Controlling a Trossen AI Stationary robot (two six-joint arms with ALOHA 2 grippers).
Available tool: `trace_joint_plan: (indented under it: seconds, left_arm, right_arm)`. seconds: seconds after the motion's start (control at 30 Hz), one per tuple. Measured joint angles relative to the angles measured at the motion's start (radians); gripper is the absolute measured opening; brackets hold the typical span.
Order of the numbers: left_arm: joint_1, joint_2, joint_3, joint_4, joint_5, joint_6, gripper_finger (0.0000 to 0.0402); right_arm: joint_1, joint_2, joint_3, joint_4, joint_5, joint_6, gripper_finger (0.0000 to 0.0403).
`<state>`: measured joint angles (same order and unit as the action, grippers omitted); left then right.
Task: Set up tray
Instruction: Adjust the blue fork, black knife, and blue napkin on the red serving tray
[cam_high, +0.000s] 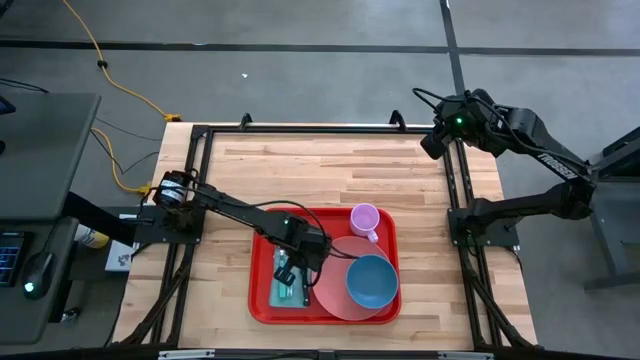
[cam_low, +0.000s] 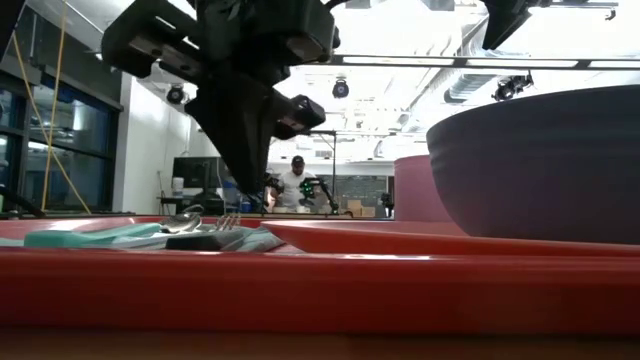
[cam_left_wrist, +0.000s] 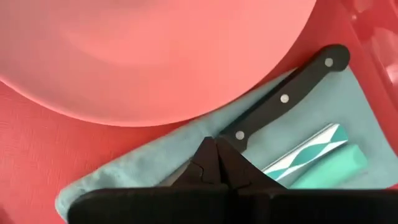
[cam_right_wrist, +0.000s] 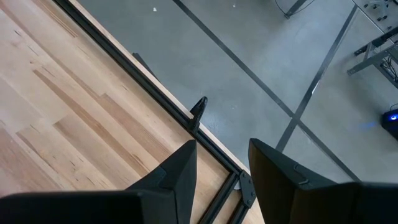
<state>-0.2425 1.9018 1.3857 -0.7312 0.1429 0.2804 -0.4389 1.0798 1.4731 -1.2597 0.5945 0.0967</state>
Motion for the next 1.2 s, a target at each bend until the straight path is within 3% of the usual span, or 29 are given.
trace_joint_plan:
  seconds: [0.37, 0.57, 0.73, 1.2]
  left_arm:
    - [-0.005, 0.000, -0.008, 0.015, 0.041, 0.081, 0.0008]
    - [-0.072, 0.017, -0.009, 0.049, 0.057, 0.108, 0.0008]
    - [-0.118, 0.035, -0.009, 0.102, -0.017, 0.076, 0.0008]
    - [-0.165, 0.049, -0.004, 0.208, -0.045, 0.002, 0.0008]
  right_arm:
    - [0.000, 0.000, 0.000, -0.012, 0.028, 0.000, 0.0124]
    - [0.000, 0.000, 0.000, -0.016, 0.022, 0.041, 0.0124]
    - [0.000, 0.000, 0.000, -0.017, 0.000, 0.080, 0.0124]
    - [0.000, 0.000, 0.000, -0.084, -0.001, 0.151, 0.0124]
